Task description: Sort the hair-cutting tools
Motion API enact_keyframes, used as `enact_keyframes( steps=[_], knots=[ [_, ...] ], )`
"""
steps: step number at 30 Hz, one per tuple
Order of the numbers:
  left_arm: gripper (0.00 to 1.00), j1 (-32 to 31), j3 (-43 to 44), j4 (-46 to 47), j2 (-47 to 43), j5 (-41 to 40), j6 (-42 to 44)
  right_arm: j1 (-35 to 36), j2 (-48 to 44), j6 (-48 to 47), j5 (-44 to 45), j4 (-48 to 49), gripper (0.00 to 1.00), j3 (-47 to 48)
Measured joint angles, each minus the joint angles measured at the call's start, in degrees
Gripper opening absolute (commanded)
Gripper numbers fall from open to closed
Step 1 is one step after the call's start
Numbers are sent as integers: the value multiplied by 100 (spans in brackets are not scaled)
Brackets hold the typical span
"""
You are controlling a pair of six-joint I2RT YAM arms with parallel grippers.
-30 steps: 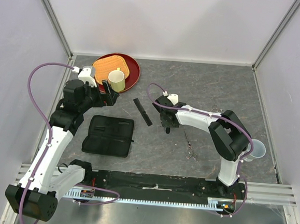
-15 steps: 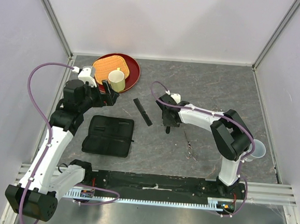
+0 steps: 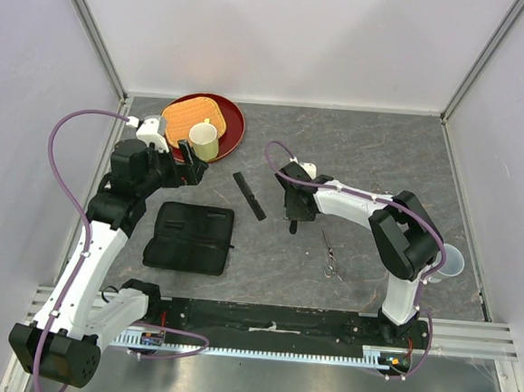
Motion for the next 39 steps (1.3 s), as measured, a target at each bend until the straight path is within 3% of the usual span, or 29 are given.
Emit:
enact_keyframes(
  steps=[5,14,39],
  knots=[
    [97,0,0,0,-20,-9,0,-13,24,-98,-15,-55,34,33],
    [97,0,-2,-4,-35,-22,0,-46,74,-164,-74,-48,24,85],
    [97,0,-2,-9,-63,-55,0,-63,-208,-245,-94,-319,21,92]
  ],
)
